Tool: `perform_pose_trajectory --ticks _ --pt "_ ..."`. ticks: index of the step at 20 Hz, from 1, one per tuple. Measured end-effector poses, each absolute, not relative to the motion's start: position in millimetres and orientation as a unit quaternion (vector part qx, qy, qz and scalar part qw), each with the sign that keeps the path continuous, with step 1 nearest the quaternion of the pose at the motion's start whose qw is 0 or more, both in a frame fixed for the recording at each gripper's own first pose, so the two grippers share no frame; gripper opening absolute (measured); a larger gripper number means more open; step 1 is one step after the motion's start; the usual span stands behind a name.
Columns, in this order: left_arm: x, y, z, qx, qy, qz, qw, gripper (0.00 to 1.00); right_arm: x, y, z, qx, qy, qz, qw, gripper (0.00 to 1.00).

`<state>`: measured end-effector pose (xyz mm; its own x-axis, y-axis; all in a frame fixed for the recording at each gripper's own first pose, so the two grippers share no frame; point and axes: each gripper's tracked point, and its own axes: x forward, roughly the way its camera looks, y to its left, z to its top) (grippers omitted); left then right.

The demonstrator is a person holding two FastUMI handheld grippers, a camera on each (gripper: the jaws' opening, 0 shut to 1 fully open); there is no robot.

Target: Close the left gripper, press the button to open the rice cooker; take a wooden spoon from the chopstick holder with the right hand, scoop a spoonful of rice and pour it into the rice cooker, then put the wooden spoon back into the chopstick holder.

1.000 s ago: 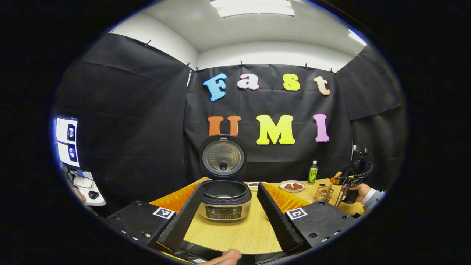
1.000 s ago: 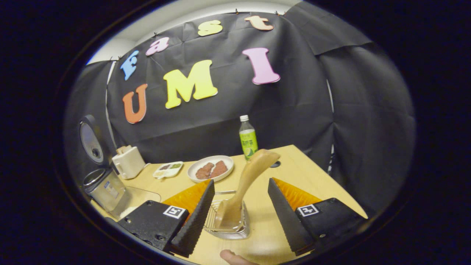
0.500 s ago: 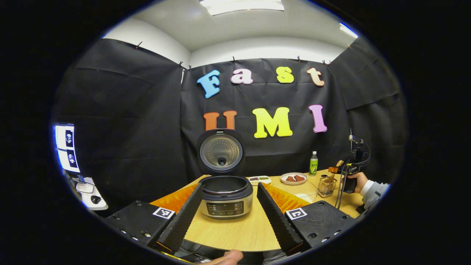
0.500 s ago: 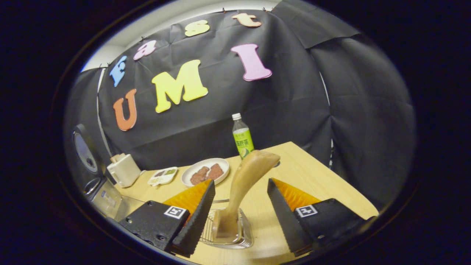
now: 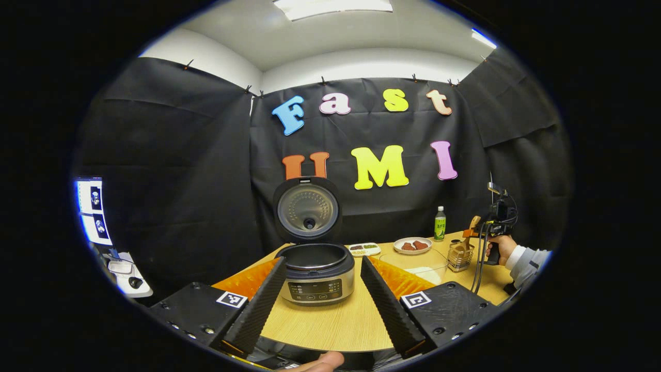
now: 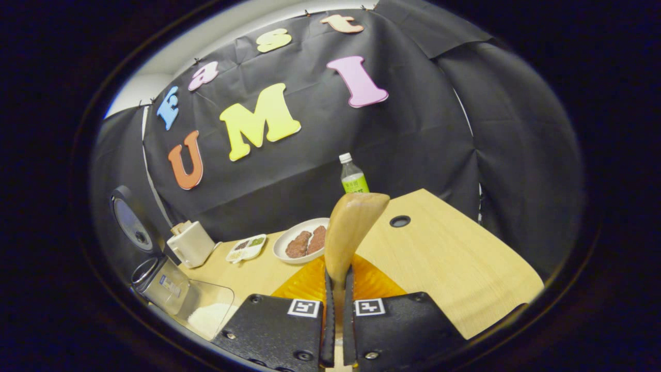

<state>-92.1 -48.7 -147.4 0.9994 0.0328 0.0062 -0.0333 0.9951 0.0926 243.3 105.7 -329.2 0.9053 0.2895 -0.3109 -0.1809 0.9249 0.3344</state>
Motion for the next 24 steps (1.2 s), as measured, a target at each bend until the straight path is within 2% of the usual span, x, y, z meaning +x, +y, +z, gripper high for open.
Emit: perform_pose_trajectory --ticks 4,12,18,24 --pt "-93.3 -46.2 -145.8 0.039 -0.004 0.012 0.999 0.94 235.4 105.4 -289.8 0.109 0.137 0.112 0.978 0.11" --pt "-102.3 -38.3 -146.3 0.02 -0.007 -0.001 1.0 0.94 183.0 171.8 -211.9 0.073 0.085 0.169 0.979 0.08" --pt "-107.3 -30.6 -151.9 0.017 -0.004 -0.001 1.0 0.94 142.7 239.9 -218.1 0.045 0.091 0.209 0.973 0.09" --pt "-107.9 -17.3 -158.7 0.006 0.004 0.008 1.0 0.94 146.5 276.5 -263.5 0.016 0.113 0.183 0.976 0.08"
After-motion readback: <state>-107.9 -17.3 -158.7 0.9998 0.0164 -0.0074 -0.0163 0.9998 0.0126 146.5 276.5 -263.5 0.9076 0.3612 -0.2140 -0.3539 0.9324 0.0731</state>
